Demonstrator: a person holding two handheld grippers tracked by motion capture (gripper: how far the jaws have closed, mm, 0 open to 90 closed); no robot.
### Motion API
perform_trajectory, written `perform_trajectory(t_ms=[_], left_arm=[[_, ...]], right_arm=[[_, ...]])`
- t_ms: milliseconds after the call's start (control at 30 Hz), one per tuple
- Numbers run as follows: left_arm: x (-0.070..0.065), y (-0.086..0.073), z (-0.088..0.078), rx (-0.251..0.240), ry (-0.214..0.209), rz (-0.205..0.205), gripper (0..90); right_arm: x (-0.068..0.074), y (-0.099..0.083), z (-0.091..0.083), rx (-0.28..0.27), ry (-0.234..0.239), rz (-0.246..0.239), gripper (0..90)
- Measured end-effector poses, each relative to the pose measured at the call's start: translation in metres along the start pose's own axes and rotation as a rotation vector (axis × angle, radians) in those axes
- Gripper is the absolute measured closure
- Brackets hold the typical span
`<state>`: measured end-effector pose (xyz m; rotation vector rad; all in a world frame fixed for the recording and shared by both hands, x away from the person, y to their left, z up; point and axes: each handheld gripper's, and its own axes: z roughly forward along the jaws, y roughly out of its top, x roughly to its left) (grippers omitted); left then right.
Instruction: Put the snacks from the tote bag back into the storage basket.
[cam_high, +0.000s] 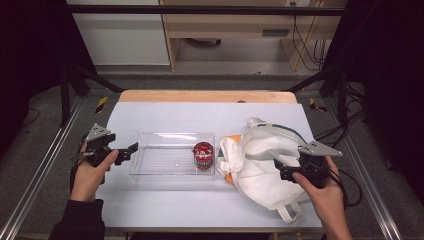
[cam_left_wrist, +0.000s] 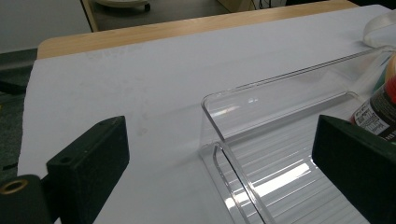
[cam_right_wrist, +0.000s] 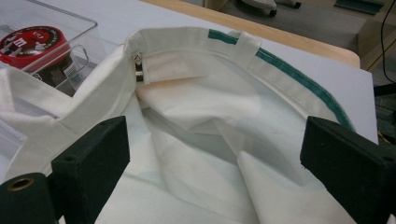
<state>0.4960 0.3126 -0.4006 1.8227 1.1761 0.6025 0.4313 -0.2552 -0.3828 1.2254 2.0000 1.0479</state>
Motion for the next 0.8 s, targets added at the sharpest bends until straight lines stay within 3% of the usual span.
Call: perform_trajectory(t_ms=[467, 800], left_arm=[[0.001, -0.001, 0.0, 0.0, -0.004, 0.0, 4.4], [-0.001, 0.0, 0.003, 0.006, -0.013, 0.007, 4.4]], right_arm=[[0.01, -0.02, 0.02, 0.021, 0.008, 0.024, 8.7], [0.014, -0.034, 0.028, 0.051, -0.02, 0.01, 8.7]])
